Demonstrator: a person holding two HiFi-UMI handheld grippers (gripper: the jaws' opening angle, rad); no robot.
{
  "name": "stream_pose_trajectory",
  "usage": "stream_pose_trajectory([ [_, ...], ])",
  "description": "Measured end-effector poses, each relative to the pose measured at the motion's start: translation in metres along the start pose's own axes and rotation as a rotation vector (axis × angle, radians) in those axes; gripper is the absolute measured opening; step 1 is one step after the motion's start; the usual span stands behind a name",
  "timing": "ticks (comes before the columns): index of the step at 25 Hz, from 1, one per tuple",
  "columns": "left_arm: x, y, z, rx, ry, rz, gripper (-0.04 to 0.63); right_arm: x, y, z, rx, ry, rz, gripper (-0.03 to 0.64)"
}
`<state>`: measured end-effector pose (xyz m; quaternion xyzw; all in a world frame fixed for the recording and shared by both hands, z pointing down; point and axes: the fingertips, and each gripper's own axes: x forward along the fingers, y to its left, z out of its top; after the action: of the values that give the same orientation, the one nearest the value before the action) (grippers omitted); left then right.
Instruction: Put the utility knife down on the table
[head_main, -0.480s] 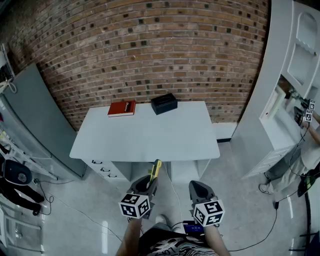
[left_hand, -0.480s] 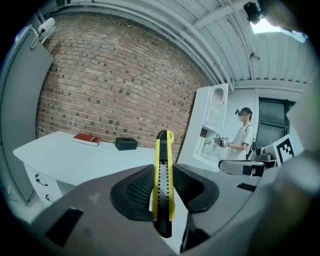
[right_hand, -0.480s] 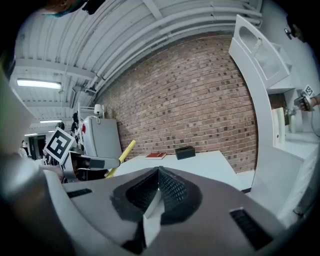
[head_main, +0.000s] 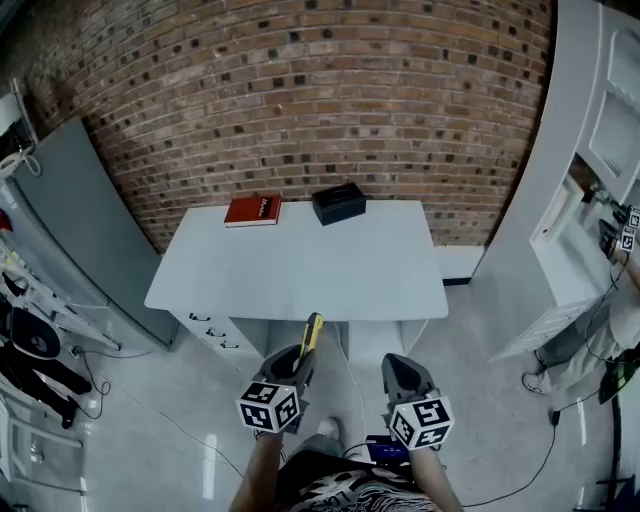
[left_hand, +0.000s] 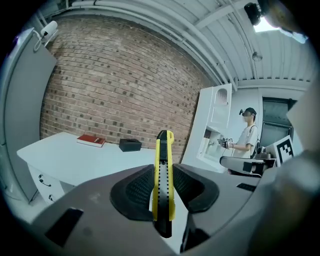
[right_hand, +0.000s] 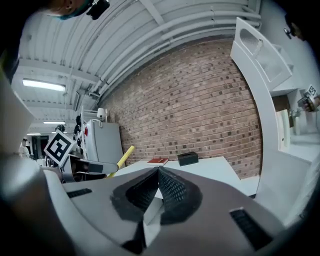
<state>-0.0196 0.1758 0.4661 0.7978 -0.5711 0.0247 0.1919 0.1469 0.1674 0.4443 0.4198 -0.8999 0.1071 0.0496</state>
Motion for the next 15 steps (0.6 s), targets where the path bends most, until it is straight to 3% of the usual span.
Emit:
stream_pose_trajectory([
  [10, 0.073, 0.046, 0.014, -0.007, 0.020, -0.008, 0.120, 0.079, -0.045, -0.003, 0.020, 0.041, -0.028, 0.000],
  [15, 0.140, 0.101, 0.036, 0.007, 0.049, -0.025, 0.120, 0.158, -0.078, 0.001, 0.037, 0.062, -0.073, 0.000],
])
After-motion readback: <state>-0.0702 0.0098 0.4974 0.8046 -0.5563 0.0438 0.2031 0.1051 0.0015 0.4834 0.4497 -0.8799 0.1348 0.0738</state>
